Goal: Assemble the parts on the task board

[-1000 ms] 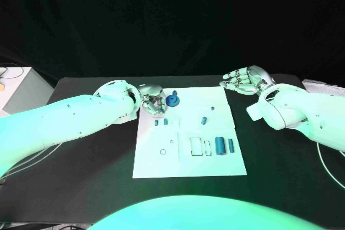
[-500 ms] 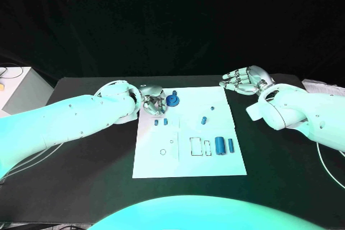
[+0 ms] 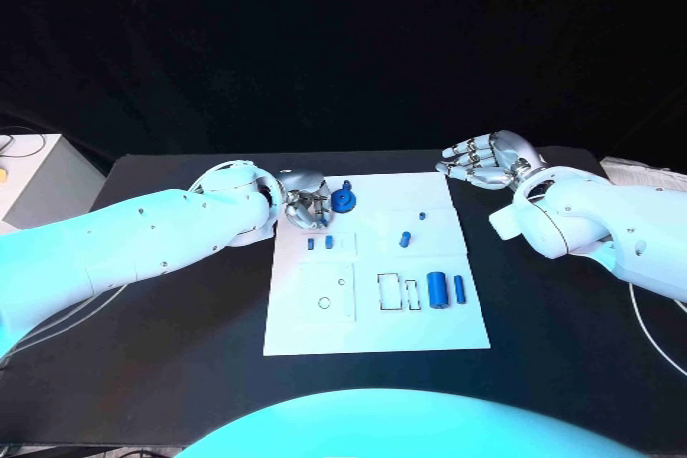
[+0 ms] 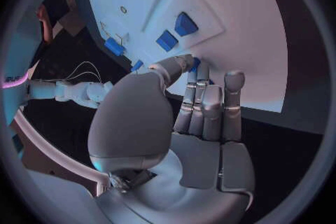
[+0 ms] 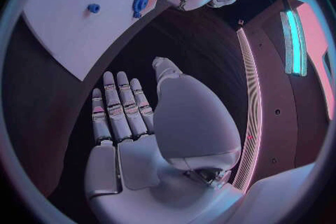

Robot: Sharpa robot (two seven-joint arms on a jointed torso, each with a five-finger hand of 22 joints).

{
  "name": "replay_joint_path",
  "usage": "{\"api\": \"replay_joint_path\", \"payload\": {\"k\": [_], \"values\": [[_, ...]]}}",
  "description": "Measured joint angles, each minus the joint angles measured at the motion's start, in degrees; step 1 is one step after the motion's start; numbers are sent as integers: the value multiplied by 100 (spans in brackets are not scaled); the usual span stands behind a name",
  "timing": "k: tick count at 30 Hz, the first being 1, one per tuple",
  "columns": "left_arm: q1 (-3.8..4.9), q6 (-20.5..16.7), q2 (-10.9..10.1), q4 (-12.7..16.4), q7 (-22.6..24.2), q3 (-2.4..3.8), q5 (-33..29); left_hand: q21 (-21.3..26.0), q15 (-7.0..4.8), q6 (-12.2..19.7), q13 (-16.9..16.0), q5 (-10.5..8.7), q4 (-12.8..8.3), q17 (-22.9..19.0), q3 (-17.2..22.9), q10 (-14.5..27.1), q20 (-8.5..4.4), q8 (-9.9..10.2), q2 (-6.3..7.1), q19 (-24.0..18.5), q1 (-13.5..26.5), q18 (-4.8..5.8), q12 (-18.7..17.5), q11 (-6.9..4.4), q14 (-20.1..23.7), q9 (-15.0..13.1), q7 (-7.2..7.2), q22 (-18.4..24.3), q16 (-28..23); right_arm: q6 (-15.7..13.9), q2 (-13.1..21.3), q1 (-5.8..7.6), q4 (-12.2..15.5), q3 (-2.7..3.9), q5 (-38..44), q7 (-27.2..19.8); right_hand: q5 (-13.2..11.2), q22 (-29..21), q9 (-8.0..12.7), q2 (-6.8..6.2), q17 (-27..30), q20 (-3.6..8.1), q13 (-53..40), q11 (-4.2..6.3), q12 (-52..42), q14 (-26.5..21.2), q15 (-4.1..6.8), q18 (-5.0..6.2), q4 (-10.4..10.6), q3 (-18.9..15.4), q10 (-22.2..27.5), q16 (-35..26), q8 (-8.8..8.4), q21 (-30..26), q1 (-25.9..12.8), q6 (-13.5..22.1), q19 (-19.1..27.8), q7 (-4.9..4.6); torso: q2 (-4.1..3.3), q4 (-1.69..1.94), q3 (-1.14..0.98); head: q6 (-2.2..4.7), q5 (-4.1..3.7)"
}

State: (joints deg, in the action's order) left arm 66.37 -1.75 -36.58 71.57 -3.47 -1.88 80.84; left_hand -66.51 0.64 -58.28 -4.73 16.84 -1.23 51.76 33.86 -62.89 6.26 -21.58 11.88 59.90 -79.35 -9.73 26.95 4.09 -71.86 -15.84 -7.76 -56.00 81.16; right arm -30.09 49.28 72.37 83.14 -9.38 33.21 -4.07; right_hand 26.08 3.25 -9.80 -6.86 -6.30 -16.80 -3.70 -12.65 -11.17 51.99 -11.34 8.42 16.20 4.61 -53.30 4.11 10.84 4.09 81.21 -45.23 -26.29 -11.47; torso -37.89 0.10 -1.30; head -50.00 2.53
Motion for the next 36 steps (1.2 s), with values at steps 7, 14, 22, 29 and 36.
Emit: {"api": "replay_joint_path", "payload": {"k": [7, 14, 22, 29, 36], "values": [[0, 9, -5, 3, -2, -4, 0, 0, -22, -11, -10, -5, -14, -8, 14, -10, 0, -3, -13, 0, -13, 0, -2, -9, -22, 1, -7, 0, 0, 0, 4, 0, 0, 2, 0, 0, 0, 0, 0, 0, 0, 0, 0, 0, 0, 0, 0, 0, 0, 0, 0, 0, 0, 0, 0, 0, 0, 0, 4, 5, 3, 0, -1], [-5, -3, -21, 19, 4, -4, -1, 0, -22, -8, -16, -18, -14, 29, 14, -10, 21, -2, -14, 21, -14, 1, -34, -9, -22, 0, -9, -22, 0, 1, 5, 0, -4, 1, 0, 0, 0, 0, 0, 0, 0, 0, 0, 0, 0, 0, 0, 0, 0, 0, 0, 0, 0, 0, 0, 0, 0, 0, 5, 5, 7, 0, 9], [-9, -28, -29, 31, 4, -7, -2, -26, -1, 67, -16, -18, -52, 72, 21, -9, 1, 119, -14, 41, -14, 1, -133, -9, -43, -9, -42, -53, 27, 3, 6, 0, -9, 0, 0, 0, 0, 0, 0, 0, -1, 0, 0, 0, 0, 0, 0, 0, 0, 0, 0, 0, 0, 0, 0, 0, 0, 0, 4, 2, 10, 0, 18], [-17, -31, -40, 34, 0, -15, -8, -48, -1, 397, -70, -17, -84, 7, 22, -30, 1, 433, -11, 41, -10, 0, -251, 11, -43, 104, -81, -53, 48, 4, 7, 0, -12, 0, 0, 2, 0, 0, 0, 0, -1, 0, 0, 0, 0, 0, 0, 0, 0, 0, 0, 0, 0, 0, 0, 0, 0, 0, 3, 2, 3, 0, 19], [-30, -31, -51, 28, -19, -25, -9, -48, -1, 434, -70, -17, -101, -31, 40, -30, 1, 481, 34, 41, 35, 0, -254, 11, -42, 124, -101, -52, 48, 6, 10, 0, -12, 2, 1, 3, 0, 0, -1, 0, -1, 0, 0, 0, 0, 0, 0, 0, 0, 0, 0, 0, 0, 0, 0, 0, 0, 0, 3, 3, 3, 0, 20]]}}
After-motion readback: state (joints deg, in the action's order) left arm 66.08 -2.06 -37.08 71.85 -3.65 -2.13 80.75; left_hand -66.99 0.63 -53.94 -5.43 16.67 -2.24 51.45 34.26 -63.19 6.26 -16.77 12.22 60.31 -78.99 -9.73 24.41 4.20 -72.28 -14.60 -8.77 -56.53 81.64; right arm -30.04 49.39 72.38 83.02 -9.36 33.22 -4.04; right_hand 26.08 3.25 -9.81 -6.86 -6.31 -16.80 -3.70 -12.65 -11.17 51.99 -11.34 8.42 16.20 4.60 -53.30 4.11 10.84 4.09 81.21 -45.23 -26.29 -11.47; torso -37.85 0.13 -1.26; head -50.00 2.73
